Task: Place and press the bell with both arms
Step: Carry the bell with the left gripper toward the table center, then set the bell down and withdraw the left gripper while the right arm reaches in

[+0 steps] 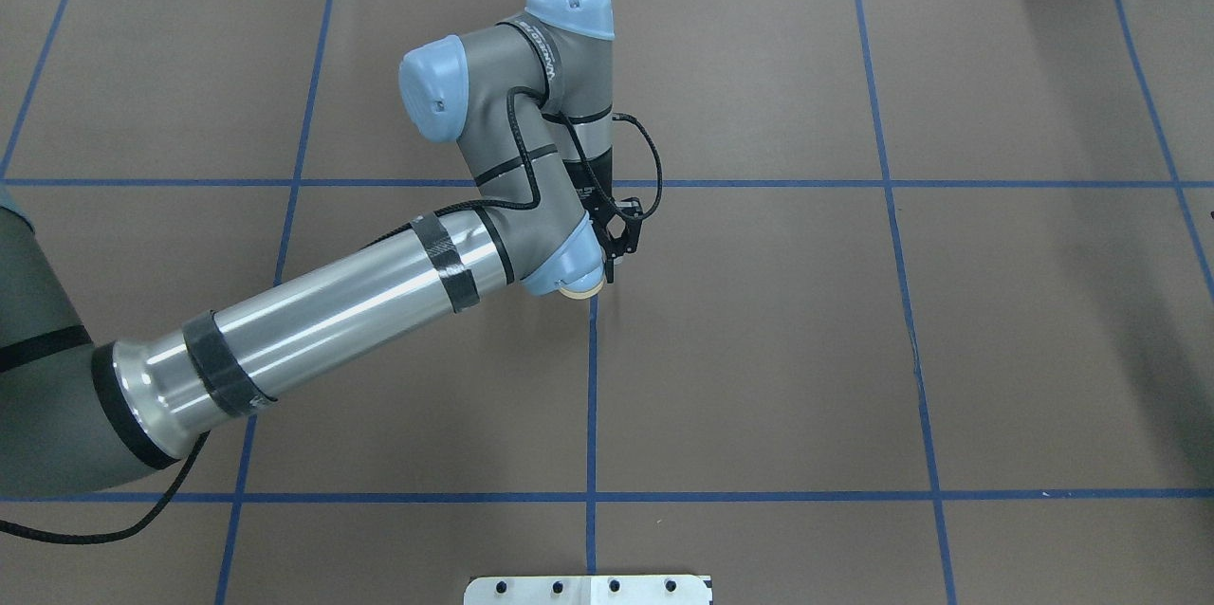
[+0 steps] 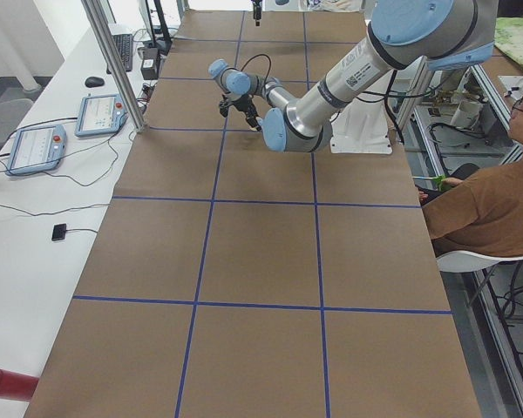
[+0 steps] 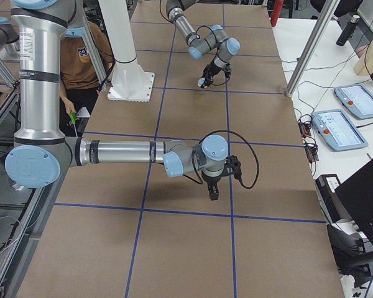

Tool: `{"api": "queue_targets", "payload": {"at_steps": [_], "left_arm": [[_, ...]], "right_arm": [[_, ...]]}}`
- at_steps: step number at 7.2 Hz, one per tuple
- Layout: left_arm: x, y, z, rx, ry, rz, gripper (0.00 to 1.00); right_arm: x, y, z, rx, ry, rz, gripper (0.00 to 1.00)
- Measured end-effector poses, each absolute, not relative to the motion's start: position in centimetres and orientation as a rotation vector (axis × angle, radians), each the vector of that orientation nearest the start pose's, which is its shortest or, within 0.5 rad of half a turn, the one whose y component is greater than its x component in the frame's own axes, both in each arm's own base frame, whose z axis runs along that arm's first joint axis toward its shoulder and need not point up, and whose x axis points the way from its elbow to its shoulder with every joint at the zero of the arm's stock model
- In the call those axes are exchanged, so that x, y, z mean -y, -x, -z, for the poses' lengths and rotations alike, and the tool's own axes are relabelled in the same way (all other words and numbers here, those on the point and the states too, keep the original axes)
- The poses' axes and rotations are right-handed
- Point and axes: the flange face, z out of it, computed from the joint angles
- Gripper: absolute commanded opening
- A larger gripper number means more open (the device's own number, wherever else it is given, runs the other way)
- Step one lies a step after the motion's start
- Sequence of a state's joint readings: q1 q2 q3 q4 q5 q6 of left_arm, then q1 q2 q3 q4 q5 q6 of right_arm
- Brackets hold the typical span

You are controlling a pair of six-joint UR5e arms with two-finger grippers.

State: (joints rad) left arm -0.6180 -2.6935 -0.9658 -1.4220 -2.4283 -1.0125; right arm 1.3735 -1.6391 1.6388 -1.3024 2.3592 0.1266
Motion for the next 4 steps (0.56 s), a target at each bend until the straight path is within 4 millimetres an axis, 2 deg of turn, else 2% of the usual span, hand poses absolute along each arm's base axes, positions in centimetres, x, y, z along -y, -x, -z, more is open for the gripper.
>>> {"api": "queue_targets", "payload": {"at_steps": [2, 3, 4], "left_arm": [[52.68, -66.09, -18.11, -0.75, 0.516, -0.106, 0.63], [52.57, -66.3, -18.26, -0.75, 0.515, -0.108, 0.78], [52.61, -66.46, -18.5, -0.753, 0.513, -0.11, 0.79]], "right_arm": [[48.08, 3.24, -62.65, 0.815, -0.127, 0.173, 1.0], [48.08, 3.25, -62.63, 0.815, -0.127, 0.173, 1.0], [48.08, 3.25, -62.61, 0.816, -0.127, 0.174, 1.0]]}}
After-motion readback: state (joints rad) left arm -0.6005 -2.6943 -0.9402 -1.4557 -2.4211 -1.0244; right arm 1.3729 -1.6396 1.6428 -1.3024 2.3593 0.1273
